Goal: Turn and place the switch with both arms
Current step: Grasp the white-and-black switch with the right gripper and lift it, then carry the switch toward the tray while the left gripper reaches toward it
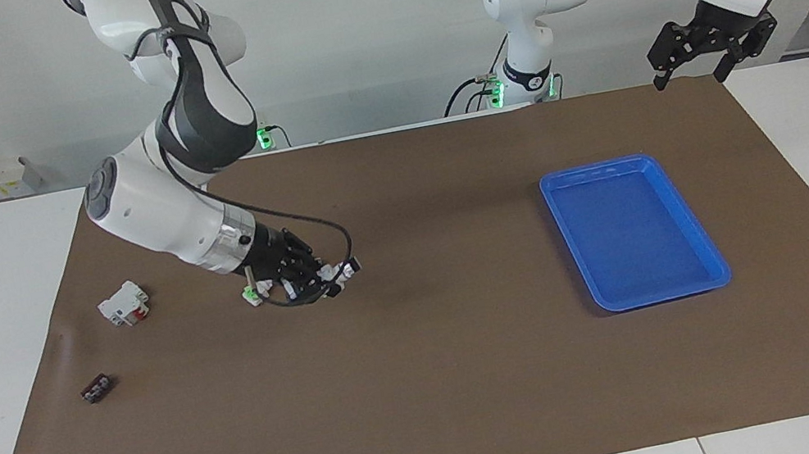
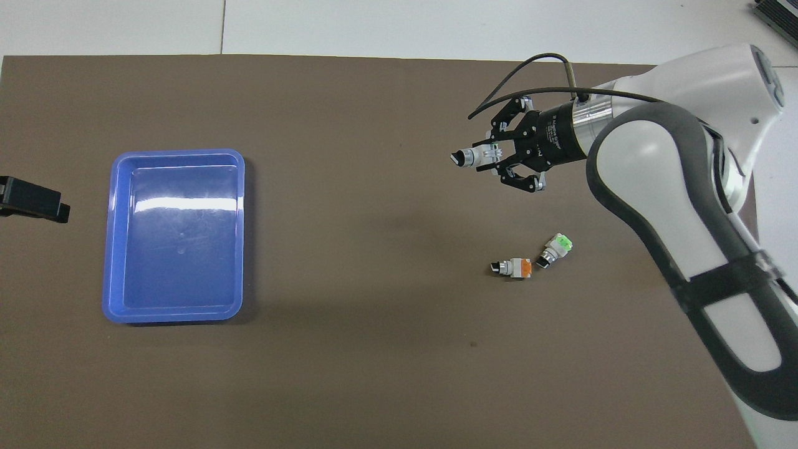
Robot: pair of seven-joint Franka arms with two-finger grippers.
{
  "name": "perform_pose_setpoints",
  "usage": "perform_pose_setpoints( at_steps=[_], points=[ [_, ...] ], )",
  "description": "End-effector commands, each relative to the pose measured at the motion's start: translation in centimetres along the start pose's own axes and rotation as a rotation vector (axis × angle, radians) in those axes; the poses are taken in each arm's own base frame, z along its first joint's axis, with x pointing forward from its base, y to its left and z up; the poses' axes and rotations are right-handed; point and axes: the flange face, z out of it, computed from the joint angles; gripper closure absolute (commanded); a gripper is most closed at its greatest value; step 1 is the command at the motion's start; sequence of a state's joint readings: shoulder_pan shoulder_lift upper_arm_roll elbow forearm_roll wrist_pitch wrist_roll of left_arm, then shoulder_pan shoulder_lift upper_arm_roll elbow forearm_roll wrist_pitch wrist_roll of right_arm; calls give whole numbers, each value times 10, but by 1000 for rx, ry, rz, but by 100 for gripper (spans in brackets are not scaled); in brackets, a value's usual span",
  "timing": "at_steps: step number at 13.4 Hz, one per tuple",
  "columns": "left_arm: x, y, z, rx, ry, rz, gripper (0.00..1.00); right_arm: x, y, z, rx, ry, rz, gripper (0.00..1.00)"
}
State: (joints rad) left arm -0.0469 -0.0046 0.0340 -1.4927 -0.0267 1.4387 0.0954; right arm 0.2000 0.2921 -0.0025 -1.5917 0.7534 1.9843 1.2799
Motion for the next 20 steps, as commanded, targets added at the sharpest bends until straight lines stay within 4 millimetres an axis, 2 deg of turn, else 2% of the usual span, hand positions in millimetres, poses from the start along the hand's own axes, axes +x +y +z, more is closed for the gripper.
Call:
perform_pose_setpoints(
  at_steps=[1,3,5,7,9,11,12,13,16,18,20],
  points=[
    [-9,7,-3,-60,12,-5,0,-45,1,-12,58,-163,21,100],
    [-8,14,-3,-124,15,-15,0,-87,1,-11,56,-213,51,100],
    [-6,22,-5,-209,31,-33,0,-110,2,-14,58,-283,120,100],
    [-2,35,-7,-216,46,-123,4,-117,-8,-20,148,-314,224,100],
    [0,55,-6,-366,34,-180,7,-145,-7,1,200,-309,291,100],
    [-3,68,-10,-479,5,-277,8,-167,-2,20,208,-307,277,100],
    [0,81,-12,-510,3,-311,9,-176,0,25,216,-303,253,100],
    [0,98,-14,-534,-8,-349,9,-175,-1,26,228,-292,238,100],
    [4,124,-20,-618,-44,-519,11,-176,2,33,220,-282,205,100],
    [9,144,-23,-649,-57,-669,10,-185,11,49,199,-269,170,100],
    [15,162,-24,-683,-61,-748,10,-191,14,57,232,-253,155,100]
  ],
)
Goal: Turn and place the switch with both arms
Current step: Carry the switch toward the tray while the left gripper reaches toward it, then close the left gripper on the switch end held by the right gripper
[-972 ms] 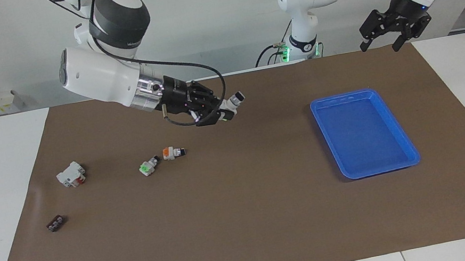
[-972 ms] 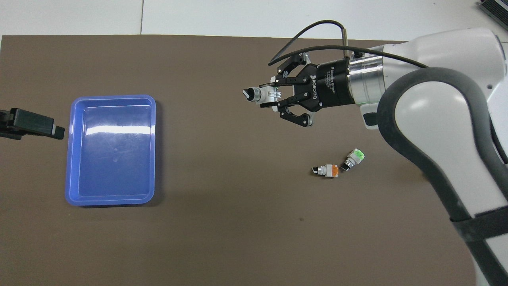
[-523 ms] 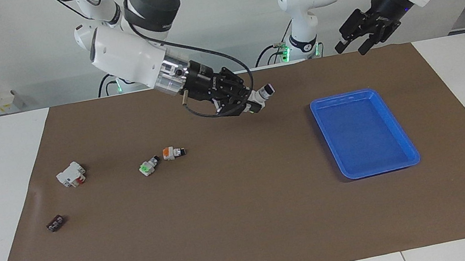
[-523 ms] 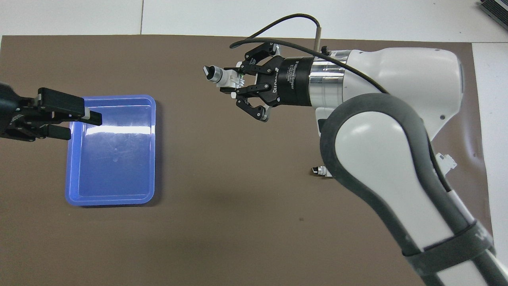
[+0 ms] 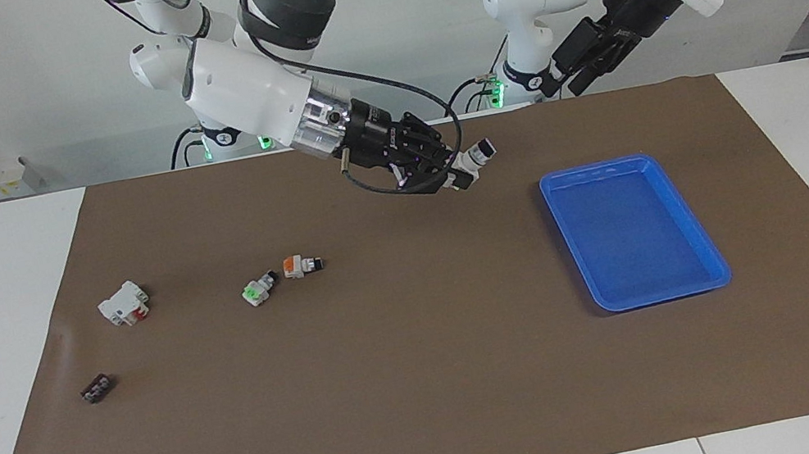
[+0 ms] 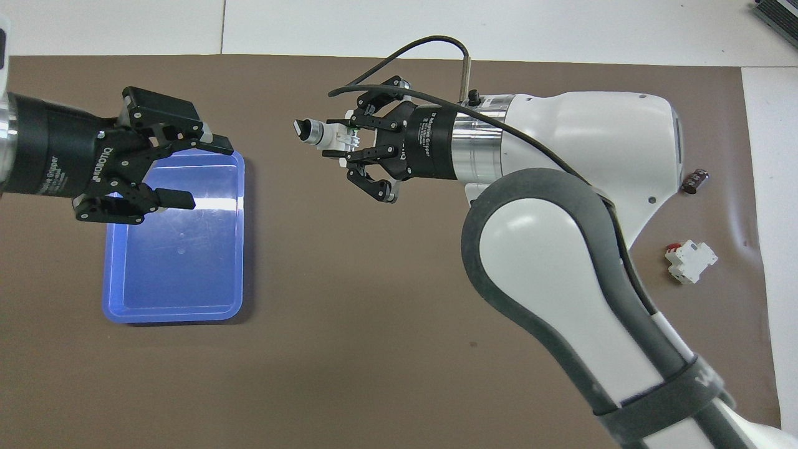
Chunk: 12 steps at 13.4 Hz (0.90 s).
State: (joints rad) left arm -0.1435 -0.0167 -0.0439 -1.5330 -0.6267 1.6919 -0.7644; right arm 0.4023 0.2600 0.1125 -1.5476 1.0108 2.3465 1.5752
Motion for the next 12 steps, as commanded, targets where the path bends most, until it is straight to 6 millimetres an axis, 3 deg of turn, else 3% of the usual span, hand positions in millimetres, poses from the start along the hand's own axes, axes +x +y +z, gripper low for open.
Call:
perform_pose_setpoints(
  at_steps=[1,5,7,12],
  points=[
    [-11,11,10,-68,-13,-102,10,-4,10,12,12,24,-72,100],
    [7,24,38,-122,-31,-194,12,-6,20,20,-14,37,-156,100],
    [15,21,38,-140,-66,-219,28,-6,21,21,-16,42,-165,100],
    [9,16,41,-113,-93,-205,38,-6,21,21,-18,42,-162,100]
  ],
)
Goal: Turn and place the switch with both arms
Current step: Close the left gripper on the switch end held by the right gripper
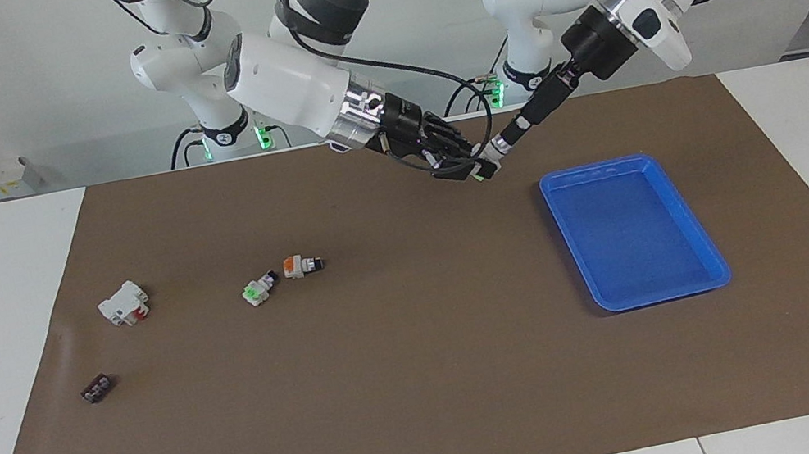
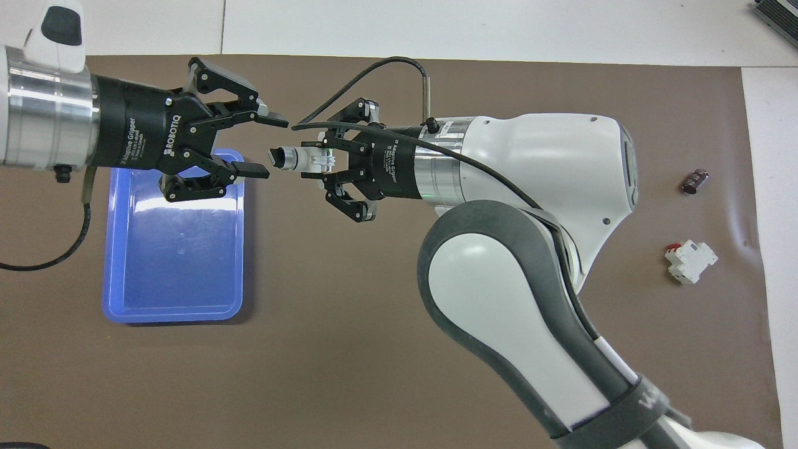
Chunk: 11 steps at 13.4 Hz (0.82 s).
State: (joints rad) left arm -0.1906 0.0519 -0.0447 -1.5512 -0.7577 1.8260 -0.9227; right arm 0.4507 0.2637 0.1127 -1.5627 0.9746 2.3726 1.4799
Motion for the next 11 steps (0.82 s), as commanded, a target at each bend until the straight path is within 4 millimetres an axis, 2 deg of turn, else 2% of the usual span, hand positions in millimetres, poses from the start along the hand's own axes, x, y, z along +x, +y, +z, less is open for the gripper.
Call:
perform_pose_setpoints(
  at_steps=[1,3,6,11],
  points=[
    [-6,-7,0,14,-29,3,41,2,1,-3,8,18,-27,100],
    [-6,-14,3,21,-33,31,53,2,1,-3,8,17,-24,100],
    [-3,-19,3,23,-34,69,54,2,1,-3,8,17,-21,100],
    [-3,-23,4,24,-41,136,62,3,0,-3,9,18,-23,100]
  ],
)
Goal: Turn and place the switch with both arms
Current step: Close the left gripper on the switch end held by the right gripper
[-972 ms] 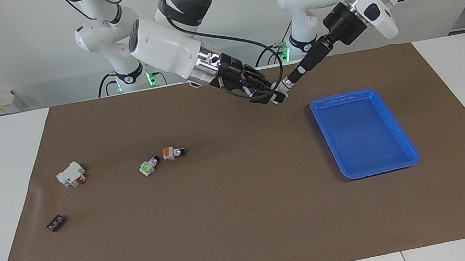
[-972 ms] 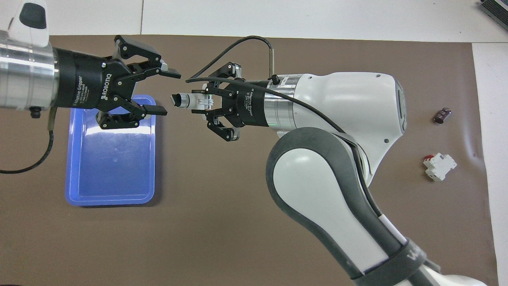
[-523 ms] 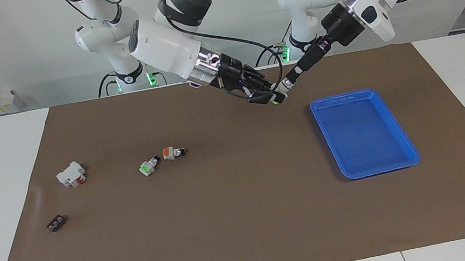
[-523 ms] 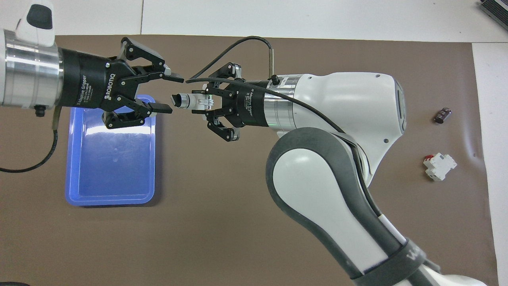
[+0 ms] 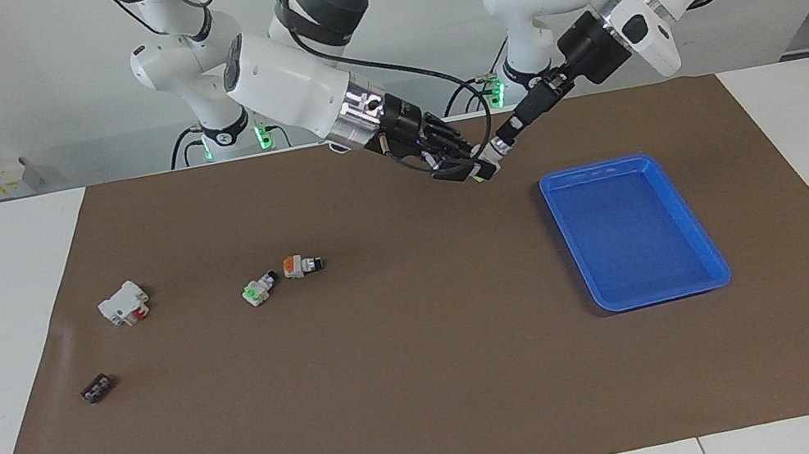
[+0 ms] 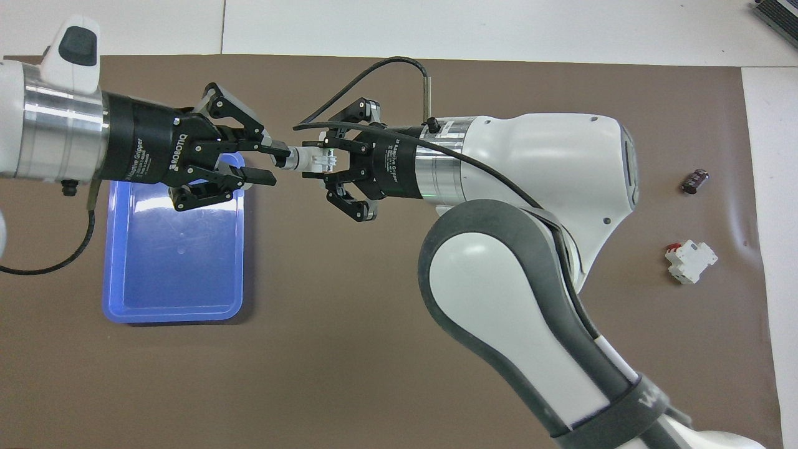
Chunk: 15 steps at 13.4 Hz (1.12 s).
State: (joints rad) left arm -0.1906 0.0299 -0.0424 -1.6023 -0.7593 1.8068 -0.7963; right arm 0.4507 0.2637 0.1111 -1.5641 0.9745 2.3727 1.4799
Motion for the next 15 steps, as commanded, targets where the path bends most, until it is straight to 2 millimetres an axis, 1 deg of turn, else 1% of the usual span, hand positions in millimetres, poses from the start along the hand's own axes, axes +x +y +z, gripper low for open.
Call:
perform_pose_setpoints(
  at_steps=[1,2,4,5,6,8,12,15],
  points=[
    [-3,-11,-6,-16,-18,30,65,2,1,-3,9,17,-24,100],
    [-2,-12,-5,-15,-20,35,68,2,1,-3,9,17,-23,100],
    [-2,-11,-5,-37,-36,69,83,2,1,-3,9,17,-23,100],
    [0,-14,-3,-40,-40,90,89,2,1,-3,9,17,-24,100],
    [-2,-14,-5,-42,-38,115,91,2,1,-3,9,17,-24,100],
    [-2,-13,-5,-49,-37,126,100,3,-1,-6,13,17,-23,100],
    [-2,-13,-7,-55,-37,154,100,3,-1,-6,13,17,-23,100],
    [-2,-11,-14,-61,-17,175,100,3,-1,-6,13,18,-20,100]
  ],
)
